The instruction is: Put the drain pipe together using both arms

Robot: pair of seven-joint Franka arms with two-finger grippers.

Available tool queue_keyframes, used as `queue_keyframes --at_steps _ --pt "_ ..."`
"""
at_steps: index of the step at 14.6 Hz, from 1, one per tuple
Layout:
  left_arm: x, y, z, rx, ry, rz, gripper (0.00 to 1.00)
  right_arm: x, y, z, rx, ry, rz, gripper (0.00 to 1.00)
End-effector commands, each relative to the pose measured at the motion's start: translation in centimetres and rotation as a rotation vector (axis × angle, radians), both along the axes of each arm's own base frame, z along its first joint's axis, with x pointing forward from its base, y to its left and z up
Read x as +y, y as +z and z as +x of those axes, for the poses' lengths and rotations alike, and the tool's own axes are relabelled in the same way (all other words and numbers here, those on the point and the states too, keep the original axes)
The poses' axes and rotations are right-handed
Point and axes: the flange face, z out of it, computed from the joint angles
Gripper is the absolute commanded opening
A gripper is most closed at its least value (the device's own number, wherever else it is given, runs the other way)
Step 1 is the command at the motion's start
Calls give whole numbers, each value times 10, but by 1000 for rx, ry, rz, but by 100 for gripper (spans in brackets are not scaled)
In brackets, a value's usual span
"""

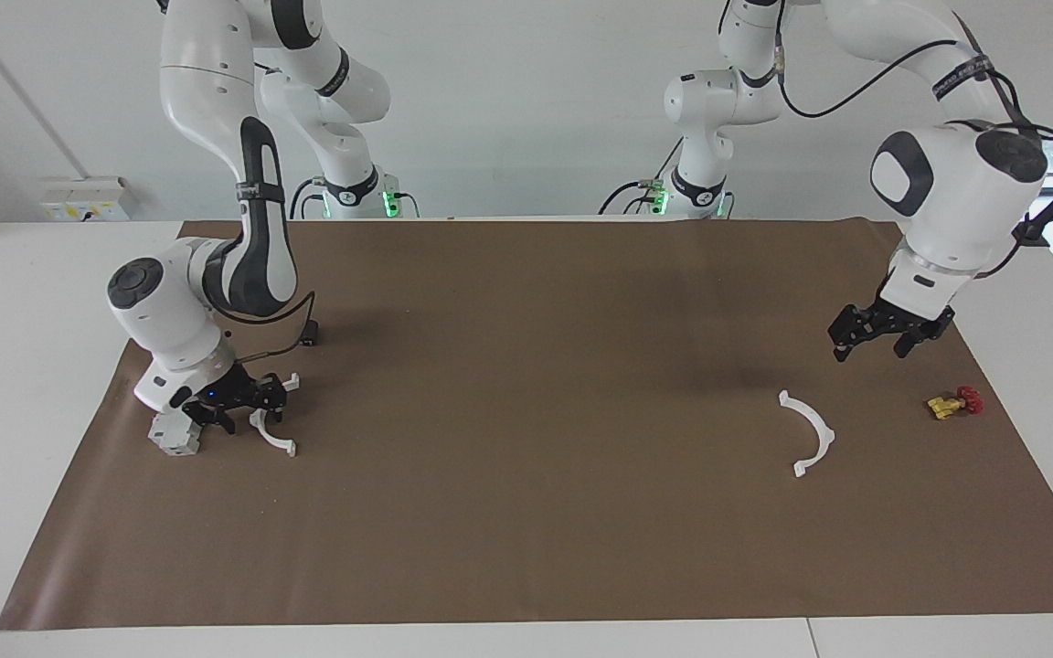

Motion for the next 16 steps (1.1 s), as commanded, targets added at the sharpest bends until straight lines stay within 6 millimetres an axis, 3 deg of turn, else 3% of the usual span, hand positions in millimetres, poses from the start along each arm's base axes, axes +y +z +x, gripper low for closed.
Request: queue_keyframes --at_steps 1,7,12,14,16 --pt "1 -33 15 -20 -19 3 100 -1 3 1 -8 30 15 68" --pt "1 -110 36 -34 -25 9 100 -1 2 -1 1 31 18 63" --pt "4 -146 22 -32 -72 18 90 0 -1 -4 9 32 20 62" --pt "3 -148 23 -48 -73 17 83 0 0 -4 7 32 19 59" --pt "3 -147 23 -53 -72 17 62 1 -4 -7 13 31 20 52"
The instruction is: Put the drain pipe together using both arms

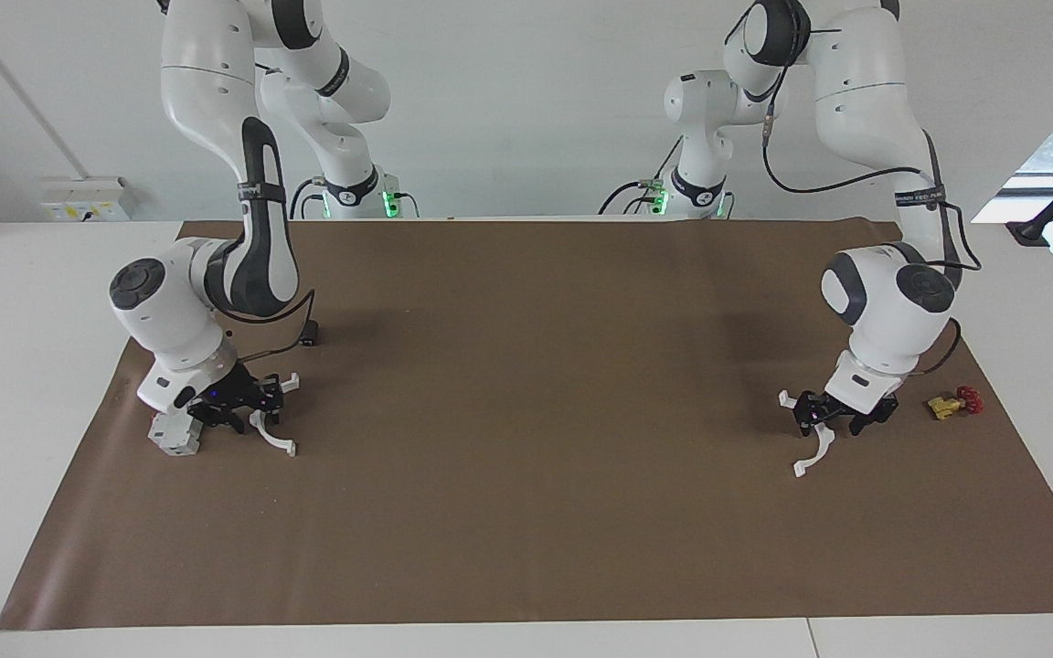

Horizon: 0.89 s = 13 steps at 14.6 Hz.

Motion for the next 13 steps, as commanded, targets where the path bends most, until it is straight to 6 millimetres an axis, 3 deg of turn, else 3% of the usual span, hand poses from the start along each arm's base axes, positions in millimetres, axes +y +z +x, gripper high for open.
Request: queue_keyframes --at_steps 1,2,3,6,11,13 --pt "1 3 -4 -23 -12 -1 38 0 -2 -6 8 16 20 48" --pt "1 3 -4 -24 -12 -1 13 0 -3 -7 8 16 19 44" --pt "1 3 -4 -24 -12 -1 0 0 -4 -7 8 16 19 39" --pt "-2 6 -4 -26 -3 -3 0 1 -2 -6 9 16 20 20" --pt "-5 51 -9 -33 4 -9 0 9 18 7 36 30 37 16" --pt "-12 66 -12 -27 1 -13 0 40 51 26 41 31 64 16"
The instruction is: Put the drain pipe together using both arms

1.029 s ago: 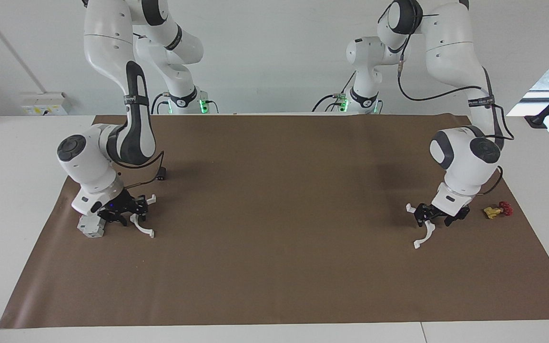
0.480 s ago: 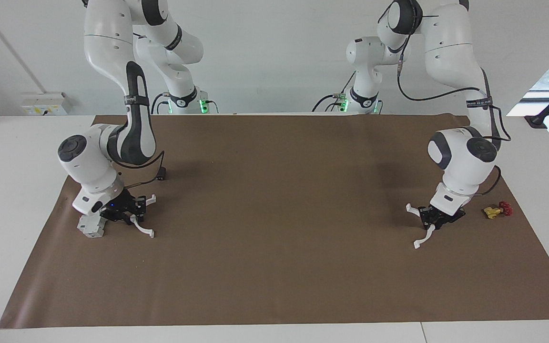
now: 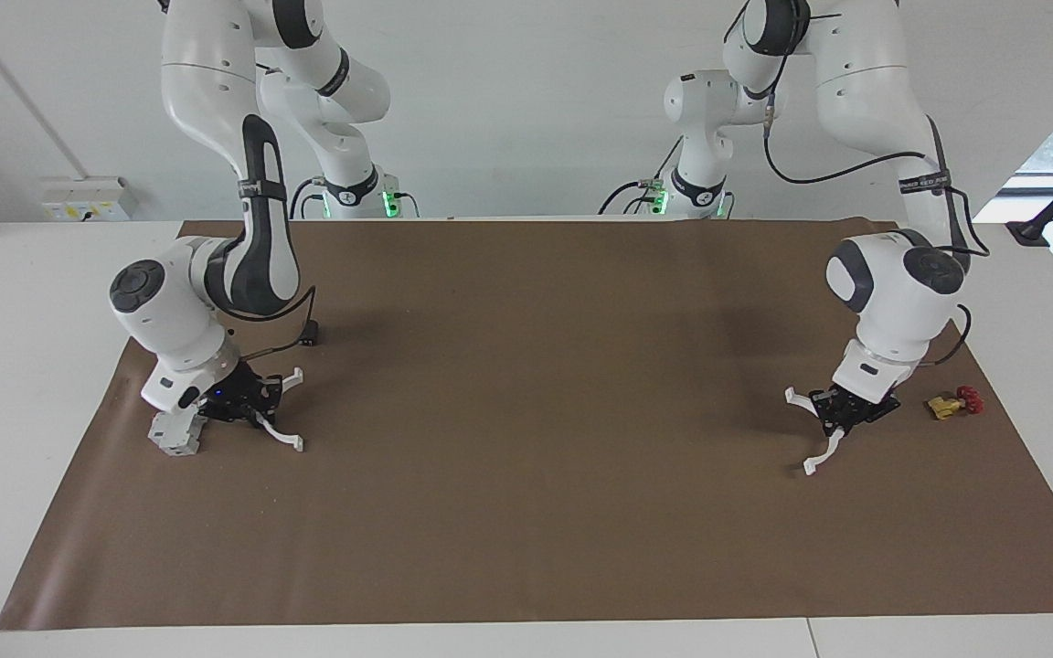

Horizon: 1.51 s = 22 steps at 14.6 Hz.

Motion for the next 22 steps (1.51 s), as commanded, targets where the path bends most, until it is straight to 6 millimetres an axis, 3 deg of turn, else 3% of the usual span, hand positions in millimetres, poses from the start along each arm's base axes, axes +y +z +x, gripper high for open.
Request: queue_keyframes --at_steps 1,4,6,8,9,10,11,13,15,22 --pt "-19 30 -11 8 -9 -10 0 56 51 27 17 -33 44 16" --pt "-25 48 -16 23 13 -17 0 177 94 37 5 -51 -5 17" --pt "-35 57 -16 37 0 -19 0 243 104 35 -9 -142 -20 17" --pt "-38 59 -16 34 27 -24 0 297 96 30 0 -173 -11 16" --pt "-48 59 -16 33 25 -26 0 343 86 21 4 -172 -12 16" --pt "-50 59 -16 35 25 -27 0 374 75 18 5 -202 -11 16" --pt "-52 59 -16 33 29 -28 0 395 68 20 -3 -243 -5 16" --pt "-73 58 -18 29 38 -36 0 421 61 16 -41 -240 -2 17" --pt "-91 58 -21 32 51 -42 0 421 38 4 -43 -216 -40 19" --pt "-155 47 -31 33 95 -65 0 456 7 -17 -53 -213 -31 19"
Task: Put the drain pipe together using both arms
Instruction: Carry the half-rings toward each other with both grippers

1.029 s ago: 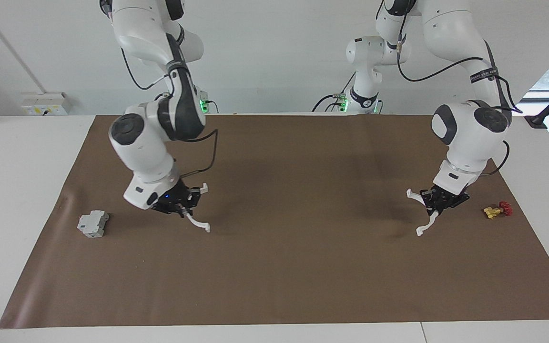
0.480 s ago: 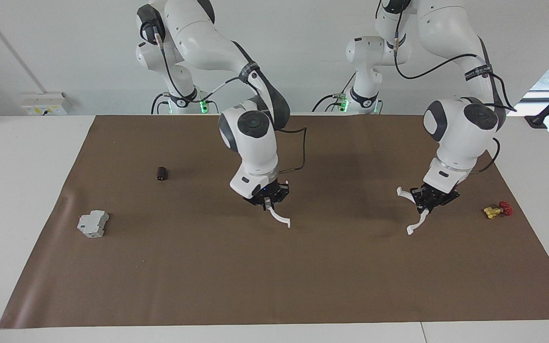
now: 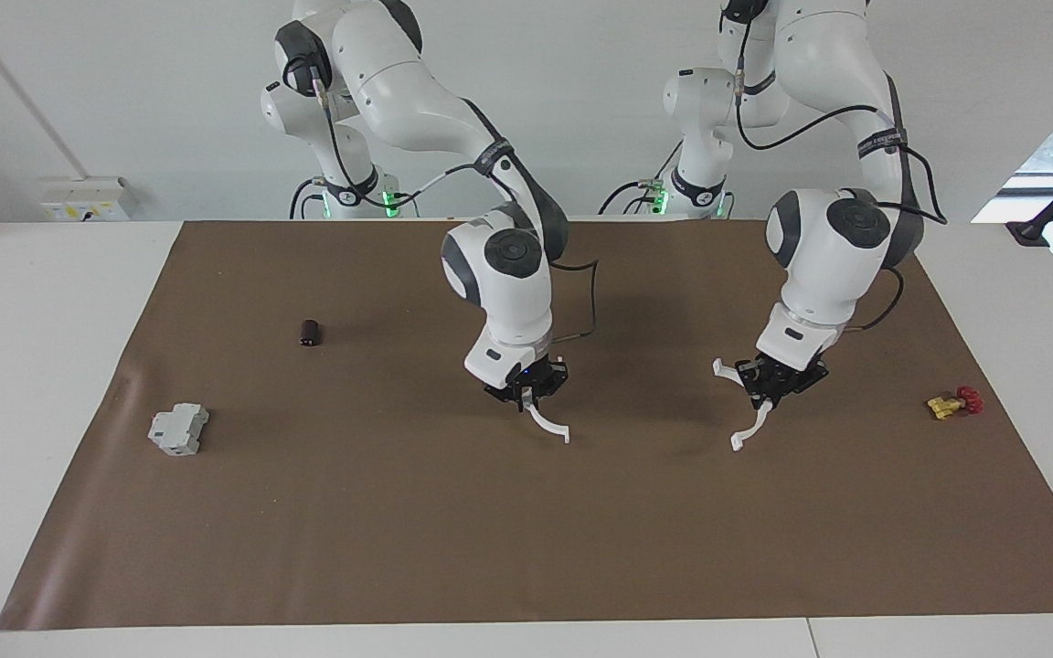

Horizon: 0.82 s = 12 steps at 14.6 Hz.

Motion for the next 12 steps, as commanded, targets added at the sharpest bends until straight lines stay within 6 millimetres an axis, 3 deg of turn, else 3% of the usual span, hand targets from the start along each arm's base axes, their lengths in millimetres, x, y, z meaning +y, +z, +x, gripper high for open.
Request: queue_keyframes --at_steps 1,6,8,9,10,12 --pt "-20 -2 -4 -5 28 -13 0 8 -11 -5 -14 -19 -7 20" --pt "-43 -17 -3 -14 49 -23 0 1 -38 -14 -23 -16 -4 23" --pt "-47 -20 2 -26 55 -28 0 0 -40 -15 -24 -14 -2 26" --pt "-47 -22 3 -26 63 -28 0 0 -40 -15 -22 -21 0 47" --pt "-47 -22 3 -29 64 -29 0 -2 -39 -13 -25 -26 2 62" --pt "-50 -22 2 -29 61 -30 0 -4 -26 -7 -31 -32 4 80"
